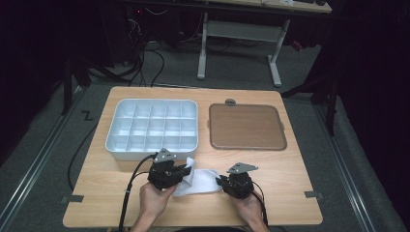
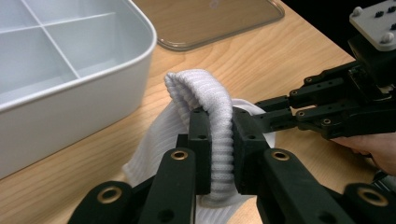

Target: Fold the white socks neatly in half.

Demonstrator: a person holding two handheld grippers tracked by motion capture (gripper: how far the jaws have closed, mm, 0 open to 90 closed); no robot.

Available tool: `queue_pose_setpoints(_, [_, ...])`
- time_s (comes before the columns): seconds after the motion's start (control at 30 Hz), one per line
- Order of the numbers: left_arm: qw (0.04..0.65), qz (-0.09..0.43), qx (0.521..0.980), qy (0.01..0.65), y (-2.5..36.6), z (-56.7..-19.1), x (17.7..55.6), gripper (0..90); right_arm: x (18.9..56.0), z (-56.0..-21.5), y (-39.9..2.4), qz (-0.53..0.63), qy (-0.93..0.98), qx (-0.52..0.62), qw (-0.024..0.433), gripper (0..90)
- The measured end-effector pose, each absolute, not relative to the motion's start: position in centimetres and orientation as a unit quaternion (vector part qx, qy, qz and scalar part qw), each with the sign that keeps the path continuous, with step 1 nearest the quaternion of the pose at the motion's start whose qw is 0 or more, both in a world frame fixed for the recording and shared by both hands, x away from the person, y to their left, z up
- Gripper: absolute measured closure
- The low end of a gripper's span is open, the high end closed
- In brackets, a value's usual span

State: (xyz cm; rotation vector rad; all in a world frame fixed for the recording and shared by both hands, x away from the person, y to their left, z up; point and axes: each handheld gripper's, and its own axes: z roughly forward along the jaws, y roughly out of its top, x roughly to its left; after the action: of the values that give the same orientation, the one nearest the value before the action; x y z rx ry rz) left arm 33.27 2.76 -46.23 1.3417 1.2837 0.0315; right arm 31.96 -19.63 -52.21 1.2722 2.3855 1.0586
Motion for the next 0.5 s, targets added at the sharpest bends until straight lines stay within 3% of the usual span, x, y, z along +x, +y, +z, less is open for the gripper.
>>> queue_pose_setpoints(0.5, [0.57,0.017,0.621,0.538,-0.8,-48.1,33.4,80.1,32.1,-52.4,-19.1,0.364,0.816,0.434,0.117,80.3])
